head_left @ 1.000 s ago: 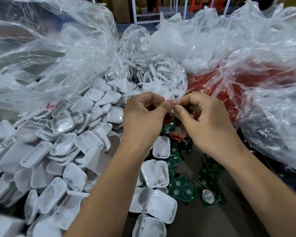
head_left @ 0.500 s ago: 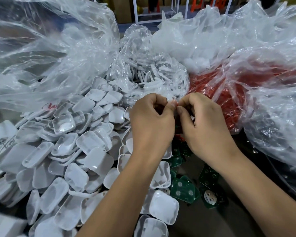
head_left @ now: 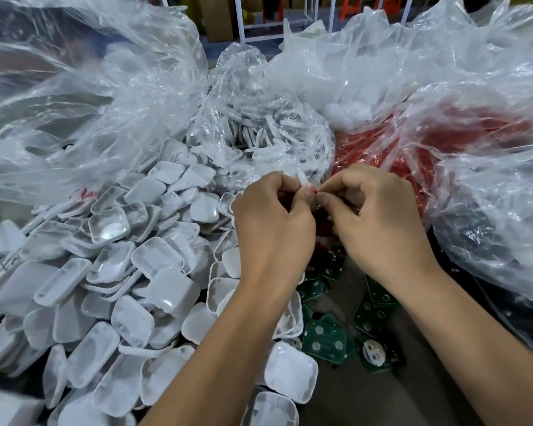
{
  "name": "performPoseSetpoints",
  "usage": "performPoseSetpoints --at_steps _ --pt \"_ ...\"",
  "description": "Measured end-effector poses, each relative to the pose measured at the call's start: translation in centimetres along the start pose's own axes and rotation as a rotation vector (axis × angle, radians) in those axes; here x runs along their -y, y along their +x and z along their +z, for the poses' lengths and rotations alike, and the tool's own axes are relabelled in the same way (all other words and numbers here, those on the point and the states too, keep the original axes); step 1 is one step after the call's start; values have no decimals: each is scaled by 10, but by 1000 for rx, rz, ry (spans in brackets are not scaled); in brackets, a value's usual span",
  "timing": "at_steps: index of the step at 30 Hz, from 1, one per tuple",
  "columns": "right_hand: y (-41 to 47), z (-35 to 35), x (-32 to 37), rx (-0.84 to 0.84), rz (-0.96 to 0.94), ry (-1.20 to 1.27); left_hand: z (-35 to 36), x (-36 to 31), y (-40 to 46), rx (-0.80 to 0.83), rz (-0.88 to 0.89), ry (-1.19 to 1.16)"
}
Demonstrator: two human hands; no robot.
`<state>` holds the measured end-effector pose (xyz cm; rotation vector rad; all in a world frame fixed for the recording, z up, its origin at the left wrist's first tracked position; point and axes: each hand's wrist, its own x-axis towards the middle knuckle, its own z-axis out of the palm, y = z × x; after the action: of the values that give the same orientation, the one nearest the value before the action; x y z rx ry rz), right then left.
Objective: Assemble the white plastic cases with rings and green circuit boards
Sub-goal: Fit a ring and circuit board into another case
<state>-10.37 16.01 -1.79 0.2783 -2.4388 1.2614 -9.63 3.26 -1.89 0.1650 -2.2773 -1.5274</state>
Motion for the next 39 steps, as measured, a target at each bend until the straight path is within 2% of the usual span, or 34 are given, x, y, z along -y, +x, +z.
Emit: performPoseSetpoints --at_steps 10,16,20,30,39 --pt "2 2 -5 33 3 -39 2 1 -1 0 18 10" --pt "4 -1 -9 105 49 154 -2 5 6 41 -122 -236" --pt "4 -2 -10 105 53 178 -2 8 7 65 -136 -279" --pt "3 -1 -9 11 27 48 2 7 6 36 -97 -211" --pt "2 -2 -1 -29 -128 -111 1 5 4 31 -97 -220"
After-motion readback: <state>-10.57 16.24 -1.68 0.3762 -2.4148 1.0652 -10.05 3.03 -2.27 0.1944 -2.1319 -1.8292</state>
